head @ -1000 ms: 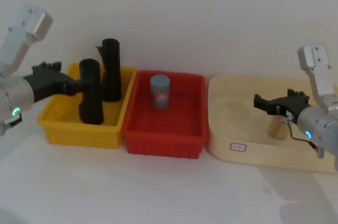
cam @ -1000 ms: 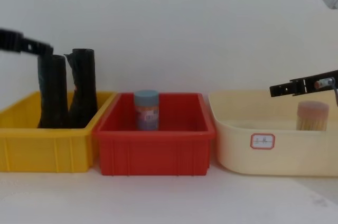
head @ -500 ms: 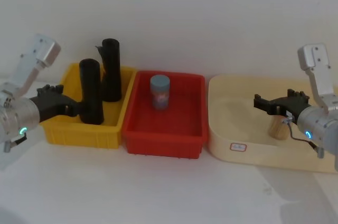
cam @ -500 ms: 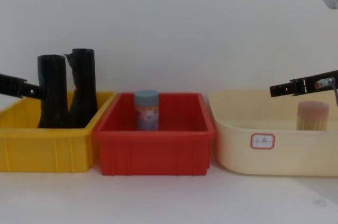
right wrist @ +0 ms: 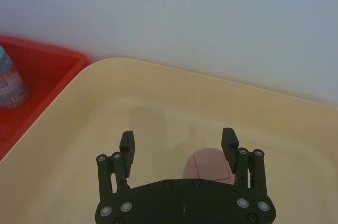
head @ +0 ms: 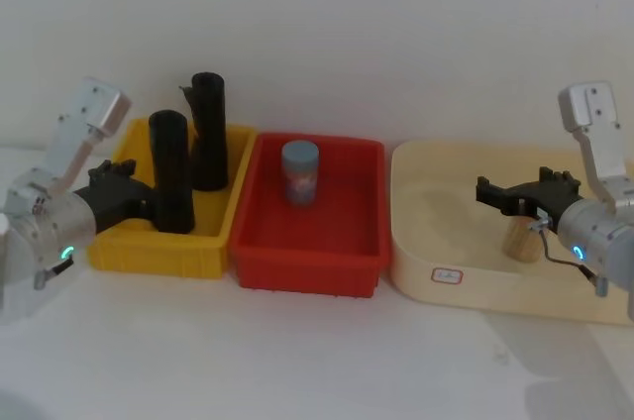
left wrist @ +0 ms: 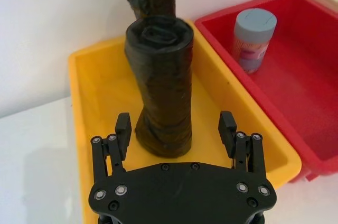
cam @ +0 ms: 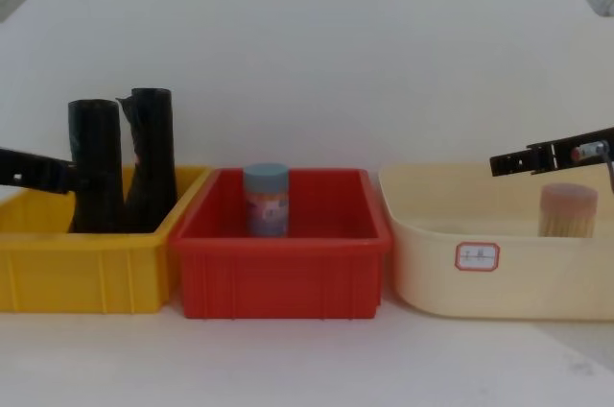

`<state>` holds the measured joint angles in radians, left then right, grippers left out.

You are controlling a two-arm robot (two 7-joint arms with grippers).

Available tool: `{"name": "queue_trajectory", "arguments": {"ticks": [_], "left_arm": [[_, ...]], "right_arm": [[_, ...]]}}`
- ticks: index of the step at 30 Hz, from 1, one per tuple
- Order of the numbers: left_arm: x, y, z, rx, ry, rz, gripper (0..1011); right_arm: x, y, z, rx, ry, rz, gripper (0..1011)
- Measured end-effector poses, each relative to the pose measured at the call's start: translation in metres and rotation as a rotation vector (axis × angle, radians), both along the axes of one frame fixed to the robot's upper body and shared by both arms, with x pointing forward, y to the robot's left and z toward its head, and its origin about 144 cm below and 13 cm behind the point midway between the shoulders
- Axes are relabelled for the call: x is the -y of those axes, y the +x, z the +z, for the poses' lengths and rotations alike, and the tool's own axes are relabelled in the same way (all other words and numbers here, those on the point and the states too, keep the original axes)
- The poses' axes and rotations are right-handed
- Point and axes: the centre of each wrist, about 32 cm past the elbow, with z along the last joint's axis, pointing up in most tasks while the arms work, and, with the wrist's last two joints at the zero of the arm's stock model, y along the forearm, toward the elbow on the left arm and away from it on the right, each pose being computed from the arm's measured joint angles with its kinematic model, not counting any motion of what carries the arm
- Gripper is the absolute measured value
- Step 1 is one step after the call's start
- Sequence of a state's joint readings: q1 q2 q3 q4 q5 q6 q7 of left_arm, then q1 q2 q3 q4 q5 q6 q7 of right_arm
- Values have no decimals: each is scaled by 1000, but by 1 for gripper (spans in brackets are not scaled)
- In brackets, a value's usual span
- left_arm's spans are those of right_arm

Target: Pick up the garbage bag with the one hand and transfer it to the other hand.

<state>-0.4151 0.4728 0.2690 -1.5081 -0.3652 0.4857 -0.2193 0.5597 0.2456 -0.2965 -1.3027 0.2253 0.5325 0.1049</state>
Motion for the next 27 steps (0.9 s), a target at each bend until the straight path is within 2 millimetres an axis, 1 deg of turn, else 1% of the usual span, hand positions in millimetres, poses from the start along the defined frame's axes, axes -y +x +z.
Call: {"name": "queue_trajectory", "arguments": {"ticks": [11,27], "left_arm": [[10,11,-13,42,-23,10,1001],[13,26,-21,44,-37,69,1001]], "right_arm": [[0,0,0,0,0,0,1001],[0,0,0,0,0,0,1001]]}}
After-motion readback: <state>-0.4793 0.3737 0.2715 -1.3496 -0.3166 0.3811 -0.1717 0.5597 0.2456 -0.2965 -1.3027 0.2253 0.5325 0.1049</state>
